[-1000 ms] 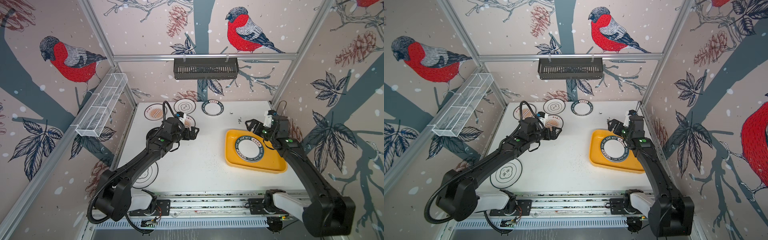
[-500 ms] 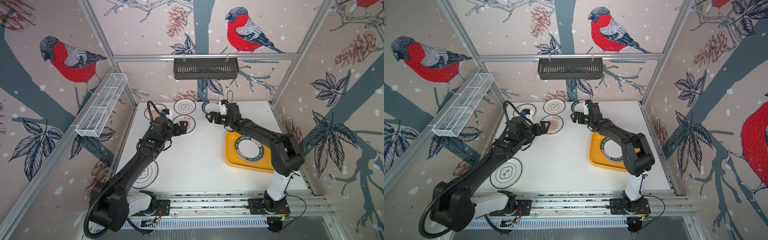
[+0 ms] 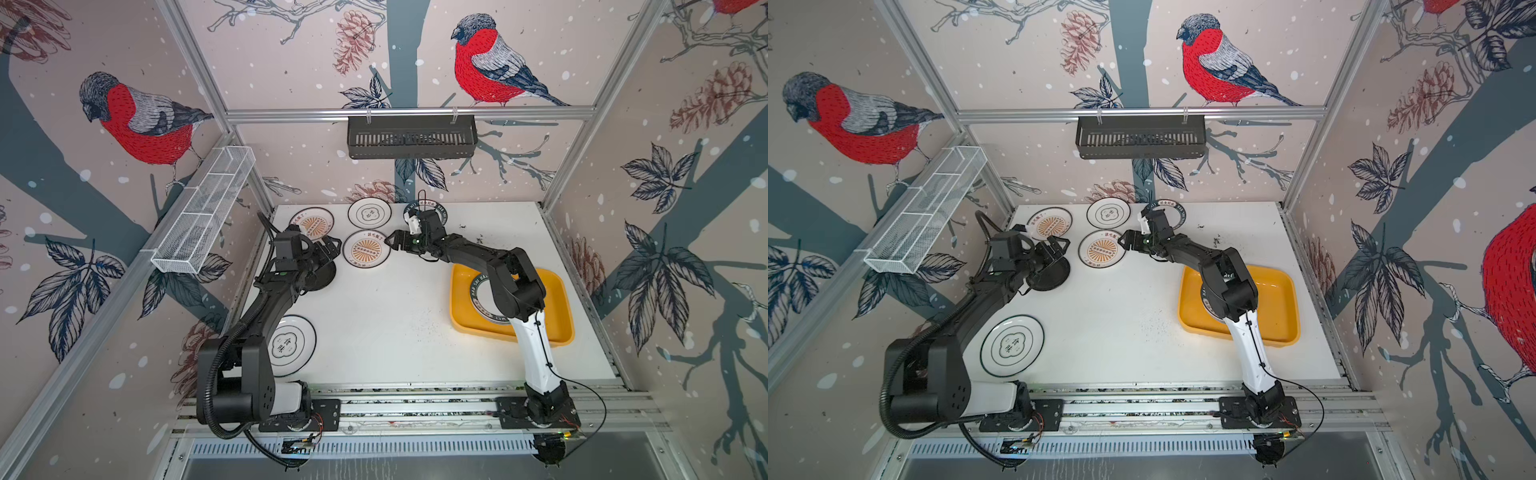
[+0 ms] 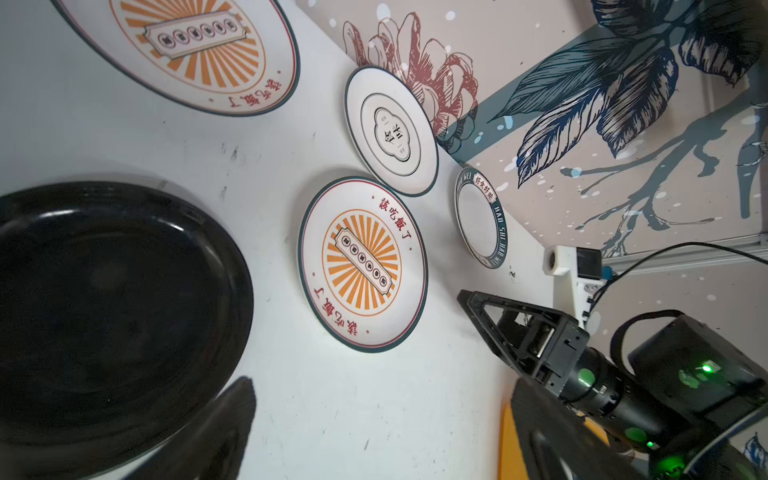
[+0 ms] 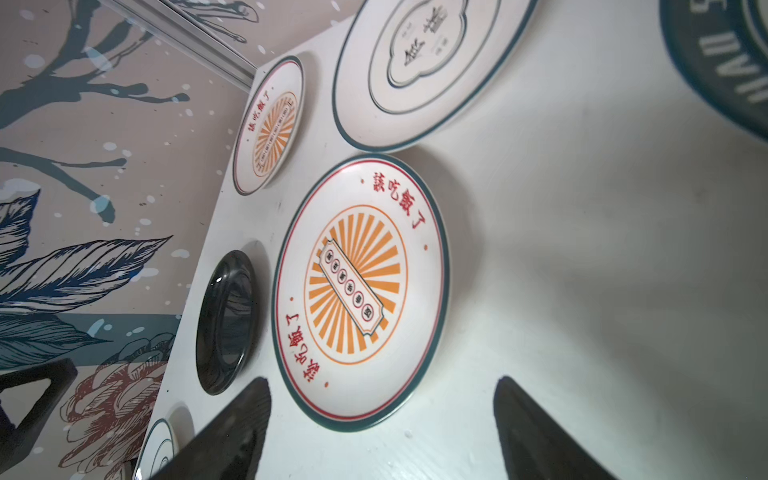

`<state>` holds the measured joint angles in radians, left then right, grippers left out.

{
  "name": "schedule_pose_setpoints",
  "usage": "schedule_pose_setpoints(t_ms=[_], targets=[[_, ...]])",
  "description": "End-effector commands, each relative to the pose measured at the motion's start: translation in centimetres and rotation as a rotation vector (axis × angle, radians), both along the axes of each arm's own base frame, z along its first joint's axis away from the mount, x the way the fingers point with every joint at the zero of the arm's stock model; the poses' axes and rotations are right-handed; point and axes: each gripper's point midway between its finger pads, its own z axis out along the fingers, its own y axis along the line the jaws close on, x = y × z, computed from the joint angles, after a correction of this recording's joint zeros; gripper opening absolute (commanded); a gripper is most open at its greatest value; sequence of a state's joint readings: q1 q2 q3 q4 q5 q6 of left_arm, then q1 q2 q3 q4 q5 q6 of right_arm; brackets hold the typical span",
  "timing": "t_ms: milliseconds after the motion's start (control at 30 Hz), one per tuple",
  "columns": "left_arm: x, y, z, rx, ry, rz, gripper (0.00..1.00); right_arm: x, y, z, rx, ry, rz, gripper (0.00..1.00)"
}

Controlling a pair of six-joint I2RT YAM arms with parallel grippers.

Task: Place the plates into the plastic bin on the countertop
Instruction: 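Reach the right gripper across to the orange-sunburst plate's rim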

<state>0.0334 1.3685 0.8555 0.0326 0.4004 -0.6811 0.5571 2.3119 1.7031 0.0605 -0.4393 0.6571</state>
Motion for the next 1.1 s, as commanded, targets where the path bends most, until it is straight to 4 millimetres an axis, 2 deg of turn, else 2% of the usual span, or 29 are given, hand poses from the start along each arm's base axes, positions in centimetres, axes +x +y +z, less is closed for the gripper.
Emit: schedule_pose_setpoints(t_ms=[0,400,567,667,767,933,1067], targets=[[0.5,-0.4,1.5,-0.041,-0.059,-0.024,0.96,-0.5,0.9,-1.3,0.029,0.052,0.008,0.81],[0.4,-1.1,2.6,-0.057,-0.111,-0.067,0.96,0.1,1.8,-4.5,0.093,0.142,-0.034,0.61],[0.3,-1.1,2.9,-0.055,-0.119,-0.067,0.96,0.0,1.9,-6.7,0.094,0.21,-0.077,0.46],[0.3,-1.1,2.9,-0.056,-0.117,-0.066,0.96,-0.1,1.6,-7.8,0.081,0.233,-0.095,0.4],[0.3,-1.1,2.8,-0.058,-0.116,-0.068,0.96,-0.2,1.1,-8.7,0.059,0.253,-0.115,0.29],[0.3,-1.2,2.7,-0.06,-0.114,-0.07,0.96,-0.2,0.8,-8.9,0.052,0.264,-0.122,0.12],[0.4,-1.3,2.7,-0.069,-0.116,-0.079,0.96,-0.4,0.3,-9.1,0.047,0.273,-0.127,0.05]])
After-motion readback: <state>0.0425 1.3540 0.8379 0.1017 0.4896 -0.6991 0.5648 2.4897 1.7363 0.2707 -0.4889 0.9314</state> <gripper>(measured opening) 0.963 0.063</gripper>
